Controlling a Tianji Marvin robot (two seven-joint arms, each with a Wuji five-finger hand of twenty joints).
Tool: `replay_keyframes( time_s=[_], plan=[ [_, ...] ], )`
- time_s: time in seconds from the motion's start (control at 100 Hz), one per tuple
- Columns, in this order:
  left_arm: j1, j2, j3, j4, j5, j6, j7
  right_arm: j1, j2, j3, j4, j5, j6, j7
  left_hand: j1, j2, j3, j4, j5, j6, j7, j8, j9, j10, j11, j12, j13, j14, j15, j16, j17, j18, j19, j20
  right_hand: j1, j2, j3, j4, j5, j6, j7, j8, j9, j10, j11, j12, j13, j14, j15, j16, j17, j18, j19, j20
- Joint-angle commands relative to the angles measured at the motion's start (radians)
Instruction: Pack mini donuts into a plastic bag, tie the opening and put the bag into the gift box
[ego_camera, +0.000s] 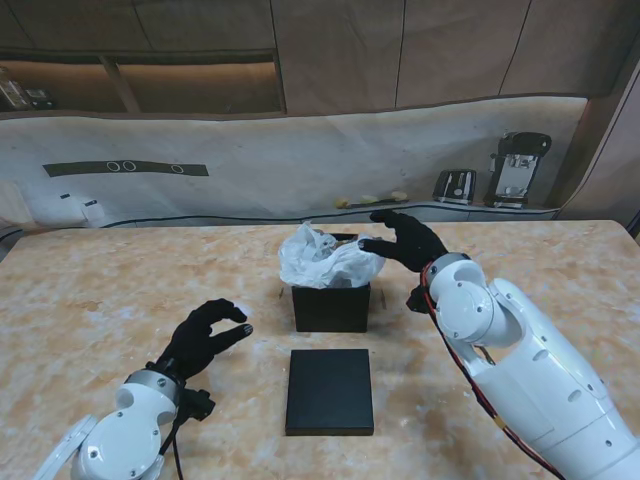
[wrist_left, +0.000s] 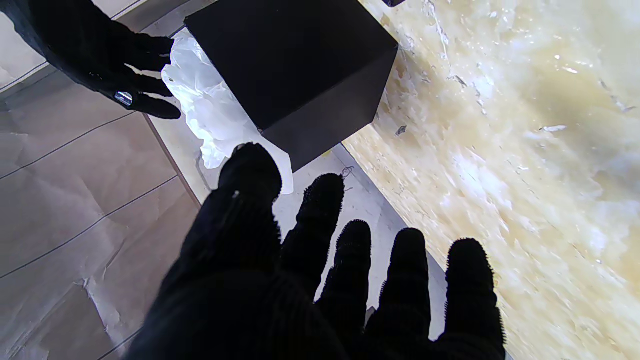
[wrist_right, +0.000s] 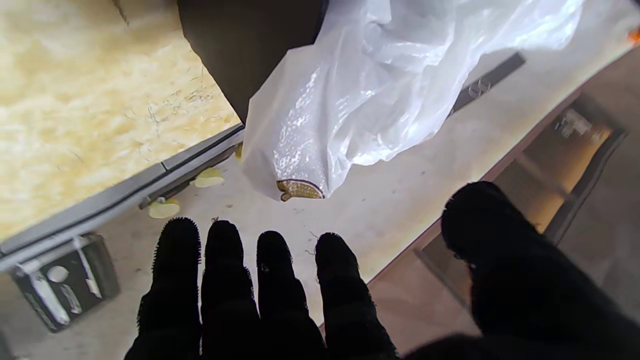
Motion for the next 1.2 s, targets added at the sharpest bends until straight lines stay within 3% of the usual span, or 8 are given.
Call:
replay_keyframes(
  time_s=[0.0, 0.27, 0.51, 0.77, 1.04, 1.19],
  plan=[
    [0.011, -0.003, 0.001, -0.011, 0.001, -0.004, -0.011, -0.023, -0.026, -0.010, -0.008, 0.017, 0.017, 0.012, 0.022, 0.016, -0.016, 0.027, 0.013, -0.017, -0.014, 0.018, -0.035, -0.001, -0.014, -0.005, -0.027, -0.003, -0.017, -0.016, -0.018, -0.013, -0.003, 0.007, 0.003, 0.049, -0.019, -0.041, -0.025, 0.020, 0.007, -0.012, -0.026, 0.022, 0.022, 0.016, 0.013, 0.009, 0.011, -0.015, 0.012, -0.030, -0.005, -0.035],
    [0.026, -0.004, -0.005, -0.021, 0.013, -0.007, -0.004, -0.036, -0.074, -0.035, -0.025, 0.199, 0.119, -0.072, 0.020, 0.018, -0.017, 0.027, 0.012, -0.017, -0.015, 0.018, -0.037, -0.002, -0.015, -0.005, -0.028, -0.002, -0.017, -0.016, -0.018, -0.014, -0.002, 0.007, 0.008, 0.063, -0.037, -0.049, -0.032, 0.018, 0.014, 0.000, -0.039, 0.034, 0.032, 0.019, 0.016, 0.031, 0.016, -0.013, 0.037, -0.012, -0.025, -0.070],
    [0.033, -0.004, -0.012, -0.026, 0.015, -0.005, -0.001, 0.000, -0.083, -0.069, -0.006, 0.243, 0.112, -0.066, 0.019, 0.019, -0.017, 0.027, 0.013, -0.017, -0.016, 0.018, -0.036, -0.001, -0.014, -0.005, -0.027, -0.003, -0.017, -0.016, -0.018, -0.014, -0.003, 0.007, 0.018, 0.057, -0.038, -0.050, 0.004, 0.017, 0.030, 0.010, -0.032, 0.029, 0.037, 0.019, 0.005, 0.010, 0.012, -0.014, 0.030, -0.036, -0.038, -0.087],
    [0.038, -0.005, -0.020, -0.026, 0.015, 0.003, -0.001, 0.085, -0.071, -0.130, 0.052, 0.247, 0.053, 0.017, 0.021, 0.018, -0.017, 0.027, 0.014, -0.017, -0.016, 0.018, -0.036, -0.001, -0.015, -0.005, -0.027, -0.002, -0.017, -0.016, -0.018, -0.013, -0.003, 0.006, 0.018, 0.037, -0.025, -0.049, 0.067, -0.002, 0.026, 0.019, -0.013, 0.016, 0.028, 0.014, -0.021, -0.011, 0.000, -0.020, -0.001, -0.063, -0.050, -0.100],
    [0.046, -0.005, -0.029, -0.030, 0.020, 0.010, -0.002, 0.176, -0.049, -0.206, 0.136, 0.217, -0.084, 0.124, 0.020, 0.019, -0.018, 0.027, 0.015, -0.016, -0.016, 0.019, -0.037, -0.002, -0.015, -0.006, -0.028, -0.003, -0.017, -0.016, -0.018, -0.014, -0.002, 0.007, 0.004, 0.006, 0.001, -0.048, 0.105, -0.065, 0.001, 0.039, -0.002, -0.010, 0.006, 0.006, -0.041, -0.045, -0.010, -0.024, -0.039, -0.099, -0.059, -0.110],
    [0.050, -0.005, -0.031, -0.034, 0.020, 0.016, -0.003, 0.218, -0.044, -0.249, 0.172, 0.222, -0.121, 0.166, 0.021, 0.019, -0.017, 0.027, 0.014, -0.016, -0.016, 0.019, -0.037, -0.001, -0.016, -0.006, -0.027, -0.002, -0.017, -0.016, -0.018, -0.014, -0.002, 0.007, 0.012, -0.001, 0.003, -0.047, 0.113, -0.078, -0.004, 0.046, -0.011, -0.020, -0.004, 0.002, -0.056, -0.055, -0.017, -0.028, -0.053, -0.111, -0.070, -0.116]
  ],
)
